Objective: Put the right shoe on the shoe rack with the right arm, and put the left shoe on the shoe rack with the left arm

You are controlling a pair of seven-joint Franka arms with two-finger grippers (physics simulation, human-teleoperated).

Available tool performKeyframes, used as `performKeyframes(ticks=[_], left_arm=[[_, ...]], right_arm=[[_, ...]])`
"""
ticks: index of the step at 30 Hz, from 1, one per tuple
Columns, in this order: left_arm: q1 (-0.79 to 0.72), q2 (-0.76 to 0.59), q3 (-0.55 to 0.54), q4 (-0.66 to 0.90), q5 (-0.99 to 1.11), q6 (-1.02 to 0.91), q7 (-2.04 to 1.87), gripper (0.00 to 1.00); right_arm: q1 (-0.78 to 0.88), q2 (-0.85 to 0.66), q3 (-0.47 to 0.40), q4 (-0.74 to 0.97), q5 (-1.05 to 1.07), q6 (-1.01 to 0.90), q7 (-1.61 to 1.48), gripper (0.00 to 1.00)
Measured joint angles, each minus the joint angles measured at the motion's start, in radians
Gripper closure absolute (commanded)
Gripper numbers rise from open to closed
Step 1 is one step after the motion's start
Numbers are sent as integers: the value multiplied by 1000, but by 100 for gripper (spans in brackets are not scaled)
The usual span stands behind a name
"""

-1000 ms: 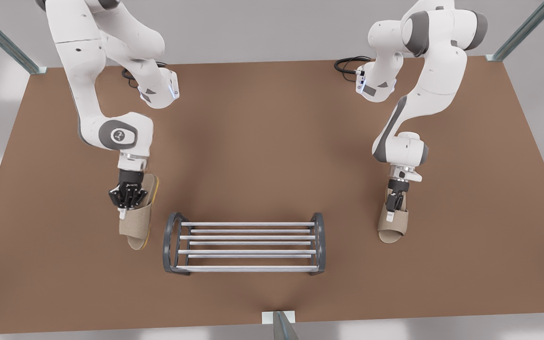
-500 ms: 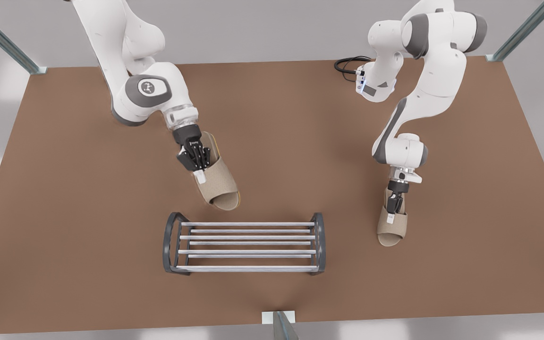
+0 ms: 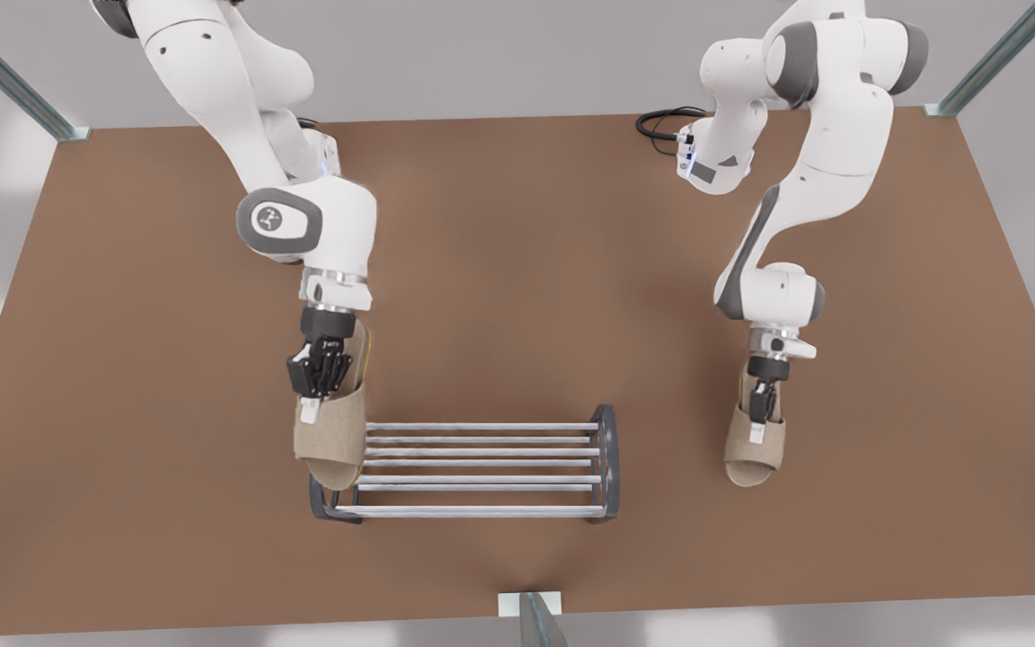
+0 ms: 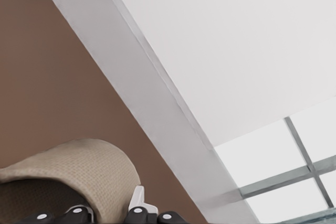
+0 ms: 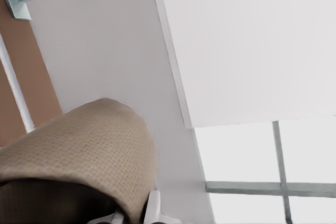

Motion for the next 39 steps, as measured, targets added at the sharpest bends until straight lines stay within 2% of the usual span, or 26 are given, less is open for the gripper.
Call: performKeyframes(ticks=[3,6,11,17,18,19,24,34,36,39], left_arm=[[-1,-10,1,2,0,-4,-13,73],[-1,-42,1,45,0,36,-43,74],[-8,-158,-50,75,102,243,-169,75],[-7,-179,-84,77,184,394,-337,75],[-7,-179,-86,78,189,408,-361,75],[-6,-176,-93,84,192,420,-383,75],[-7,-176,-102,102,201,472,-482,75],[-6,-166,-103,108,205,505,-615,75],[-3,-172,-120,138,205,514,-639,75],[-10,-238,-211,224,202,587,-689,75]], right_arm=[[39,11,0,9,24,-9,-101,79],[57,19,1,12,54,-6,-186,79],[37,55,-1,13,73,32,-298,79],[53,100,-1,29,93,60,-387,79],[53,103,-1,31,95,62,-395,25],[53,106,-1,32,93,64,-398,0],[51,118,-1,39,52,69,-361,0],[51,143,-1,74,117,73,-404,0],[44,100,7,45,135,73,-416,0],[25,-96,8,-106,275,71,-432,0]])
